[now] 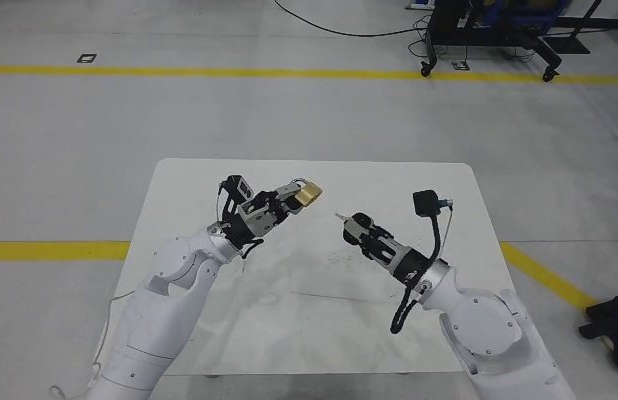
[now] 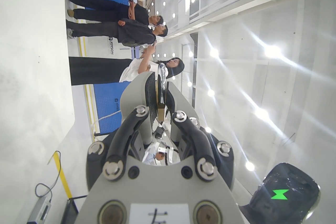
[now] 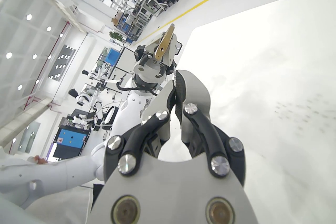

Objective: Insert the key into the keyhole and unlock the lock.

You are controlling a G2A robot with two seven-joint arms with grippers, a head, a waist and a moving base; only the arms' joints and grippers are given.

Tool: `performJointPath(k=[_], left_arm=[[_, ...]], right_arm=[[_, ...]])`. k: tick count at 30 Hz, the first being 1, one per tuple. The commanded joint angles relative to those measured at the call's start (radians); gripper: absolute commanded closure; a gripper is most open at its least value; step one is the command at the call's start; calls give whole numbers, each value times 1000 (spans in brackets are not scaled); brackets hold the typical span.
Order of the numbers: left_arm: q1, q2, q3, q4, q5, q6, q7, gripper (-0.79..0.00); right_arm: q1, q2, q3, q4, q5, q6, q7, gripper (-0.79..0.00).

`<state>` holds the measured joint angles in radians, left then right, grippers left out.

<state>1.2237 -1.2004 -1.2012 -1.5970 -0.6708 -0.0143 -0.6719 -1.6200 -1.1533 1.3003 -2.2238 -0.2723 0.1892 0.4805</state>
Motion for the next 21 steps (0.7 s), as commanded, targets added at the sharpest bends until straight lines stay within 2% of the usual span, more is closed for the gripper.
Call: performJointPath(k=[1,8,21], left_arm=[[5,0,-3,-11,16,-11,11,0],[28,4,-12,-43,102,-47,35,0],[25,4,-16,-43,139,-58,24,0]], right_arm=[[11,-3,-29,0,-13,20,-21,0],[62,-22,-105,43,35,8,-133,0],[121,-41,-152,115,115,-2,-176,0]])
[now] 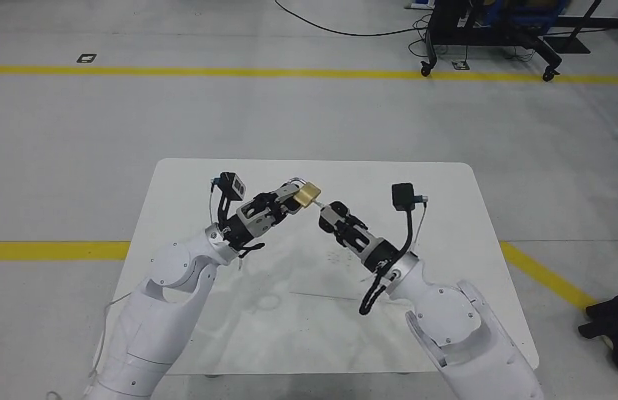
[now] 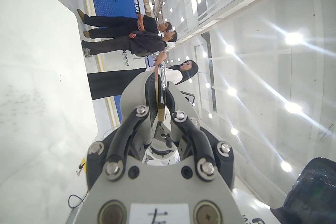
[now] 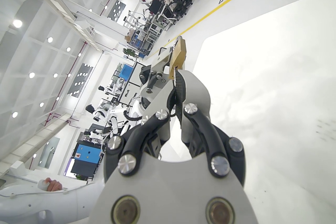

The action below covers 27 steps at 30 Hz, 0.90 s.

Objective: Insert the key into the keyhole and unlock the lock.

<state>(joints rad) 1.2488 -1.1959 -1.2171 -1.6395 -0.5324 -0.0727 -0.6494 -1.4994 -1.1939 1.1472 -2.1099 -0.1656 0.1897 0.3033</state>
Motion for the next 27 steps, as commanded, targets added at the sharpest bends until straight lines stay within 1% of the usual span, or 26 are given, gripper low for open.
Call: performJointPath(k=[1,13,18,20,24,27], left_arm=[[-1,0,-1,-3,10,-2,1,0],[5,-1,0,-12,37,-36,6,0],[8,-1,-9,-5,28,-51,-2,0],[11,-1,-10,-4,30,-58,-10,0],[16,-1,-9,-8,33,-63,-14,0],[19,-1,-6,-13,28,-63,-19,0]], right_arm=[[0,-1,3,5,22,-3,3,0],[-8,-4,27,18,84,2,13,0],[-24,0,72,4,128,13,49,0],[-29,2,87,-2,159,18,86,0],[-29,4,82,-8,166,27,130,0],[-25,2,75,-4,173,29,123,0]])
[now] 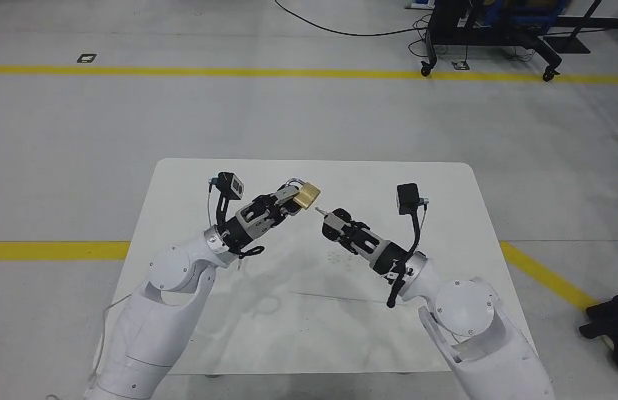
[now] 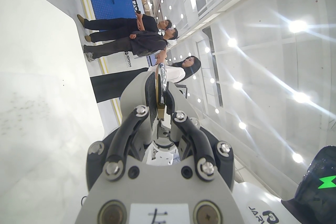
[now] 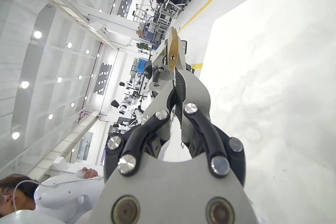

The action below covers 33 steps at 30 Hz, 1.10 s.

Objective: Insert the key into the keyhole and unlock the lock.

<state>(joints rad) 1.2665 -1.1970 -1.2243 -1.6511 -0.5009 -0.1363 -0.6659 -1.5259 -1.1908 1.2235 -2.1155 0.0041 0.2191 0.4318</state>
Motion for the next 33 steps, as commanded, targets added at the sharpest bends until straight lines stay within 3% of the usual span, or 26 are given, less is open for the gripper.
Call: performJointPath(k=[1,18,25,28,33], left_arm=[[2,0,2,-2,-5,2,-5,0],[11,-2,-2,10,-58,4,-37,0],[-25,-10,-19,167,-390,131,-214,0],[-58,-16,3,237,-460,188,-286,0],[-108,-25,41,308,-477,204,-343,0]], right_arm=[[2,-1,-2,3,4,-1,-11,0],[3,-2,-3,-7,4,9,-25,0],[0,6,41,-27,-10,-9,29,0],[0,6,41,-27,-10,-9,29,0],[-12,3,40,-18,41,22,8,0]])
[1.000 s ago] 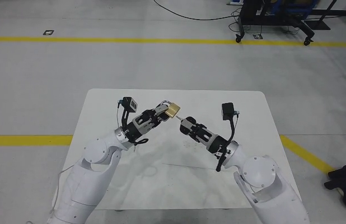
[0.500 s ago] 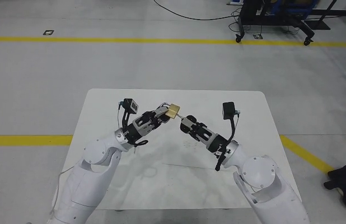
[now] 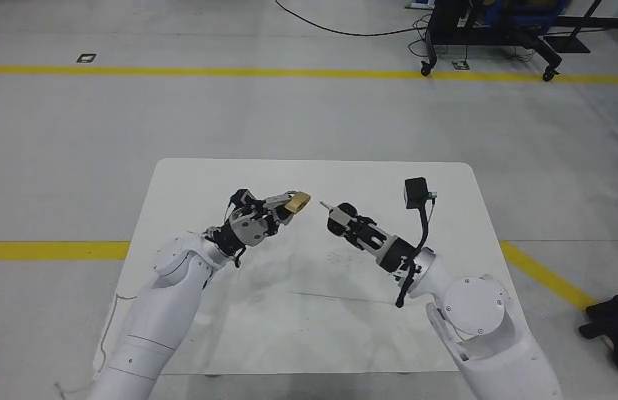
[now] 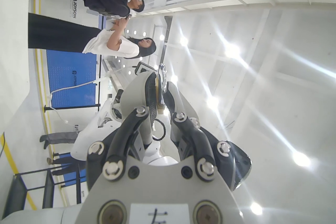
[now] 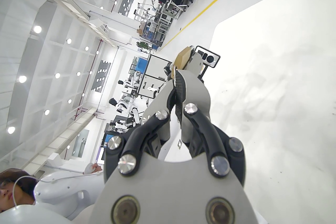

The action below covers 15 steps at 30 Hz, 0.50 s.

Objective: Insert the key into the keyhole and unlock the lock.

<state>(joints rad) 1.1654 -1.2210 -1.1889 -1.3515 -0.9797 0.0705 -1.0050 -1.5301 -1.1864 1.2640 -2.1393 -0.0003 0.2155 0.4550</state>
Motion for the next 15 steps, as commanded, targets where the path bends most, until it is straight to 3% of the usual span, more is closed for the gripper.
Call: performJointPath(k=[1,3,5,8,11,15], left_arm=[[-14,-4,14,16,-5,-1,-13,0],[-26,-8,28,32,-6,-1,-16,0],[-34,-11,36,44,-19,7,-24,0],[-47,-15,53,63,-27,34,-61,0],[-73,-13,81,88,3,107,-148,0],[-73,-13,81,88,3,107,-148,0]], right_arm=[[-18,-6,0,2,129,83,-30,0],[-26,-15,19,-34,275,238,-88,0],[-20,-16,33,-88,292,309,-125,0],[-44,-8,37,-173,256,575,-147,0],[-42,-5,41,-203,252,611,-134,0],[-42,-5,41,-203,252,611,-134,0]])
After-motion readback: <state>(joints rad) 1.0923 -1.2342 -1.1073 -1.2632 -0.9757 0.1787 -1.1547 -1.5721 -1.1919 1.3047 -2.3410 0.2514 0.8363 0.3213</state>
